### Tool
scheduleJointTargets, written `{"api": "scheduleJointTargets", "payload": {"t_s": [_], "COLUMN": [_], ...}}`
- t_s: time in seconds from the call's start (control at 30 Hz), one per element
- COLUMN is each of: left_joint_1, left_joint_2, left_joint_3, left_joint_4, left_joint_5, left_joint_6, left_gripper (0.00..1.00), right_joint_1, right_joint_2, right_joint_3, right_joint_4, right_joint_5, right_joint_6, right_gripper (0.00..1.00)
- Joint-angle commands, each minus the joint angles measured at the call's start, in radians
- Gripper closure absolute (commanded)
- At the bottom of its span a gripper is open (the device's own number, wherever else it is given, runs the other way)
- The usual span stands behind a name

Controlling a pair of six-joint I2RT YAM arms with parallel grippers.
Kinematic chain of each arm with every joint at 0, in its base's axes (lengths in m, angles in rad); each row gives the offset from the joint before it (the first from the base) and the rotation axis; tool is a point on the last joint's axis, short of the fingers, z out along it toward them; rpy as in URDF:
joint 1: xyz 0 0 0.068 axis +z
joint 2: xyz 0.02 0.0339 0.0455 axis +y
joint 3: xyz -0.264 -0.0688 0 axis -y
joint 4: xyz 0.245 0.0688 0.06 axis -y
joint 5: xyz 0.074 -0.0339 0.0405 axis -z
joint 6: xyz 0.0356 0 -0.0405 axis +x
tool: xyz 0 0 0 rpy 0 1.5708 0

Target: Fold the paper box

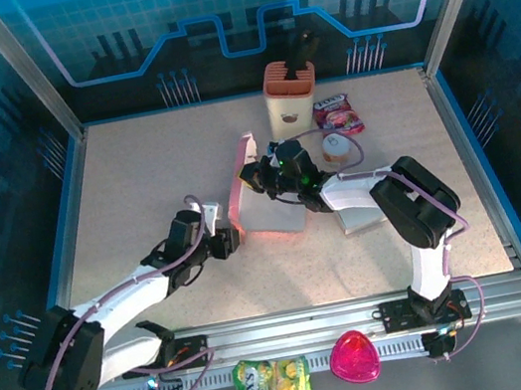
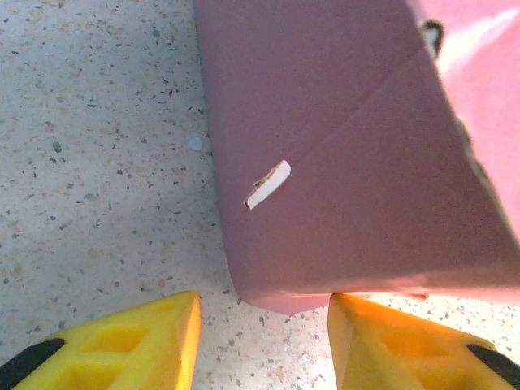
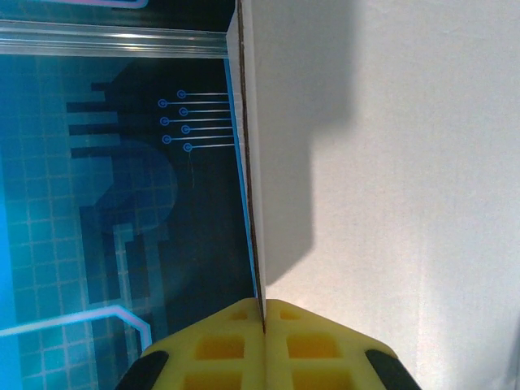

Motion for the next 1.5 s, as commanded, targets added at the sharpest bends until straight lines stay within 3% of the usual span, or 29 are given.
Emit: {"api": "scheduleJointTargets", "payload": {"t_s": [0.0, 0.27, 0.53, 0.87, 1.47], "left_joint_1": [-0.006, -0.007, -0.007, -0.007, -0.007], "left_joint_2": [0.041, 0.068, 0.085, 0.101, 0.144], "left_joint_3": [0.03, 0.047, 0.056, 0.058, 0.078], "left_joint_4": [0.069, 0.105, 0.122, 0.151, 0.202], "left_joint_5": [-0.021, -0.028, -0.049, -0.008, -0.045], "left_joint_6": [0.021, 0.02, -0.009, -0.034, -0.106], "left_gripper": [0.55, 0.56, 0.63, 0.65, 0.72], "right_joint_1": [-0.009, -0.005, 0.016, 0.033, 0.075], "right_joint_2": [0.027, 0.027, 0.058, 0.082, 0.077], "right_joint_3": [-0.021, -0.033, -0.088, -0.091, -0.071], "right_joint_4": [-0.002, 0.012, 0.185, 0.221, 0.225], "right_joint_5": [-0.013, 0.003, 0.077, 0.14, 0.263], "right_joint_6": [0.012, 0.005, 0.039, 0.088, 0.192], "right_gripper": [1.0, 1.0, 1.0, 1.0, 1.0]}}
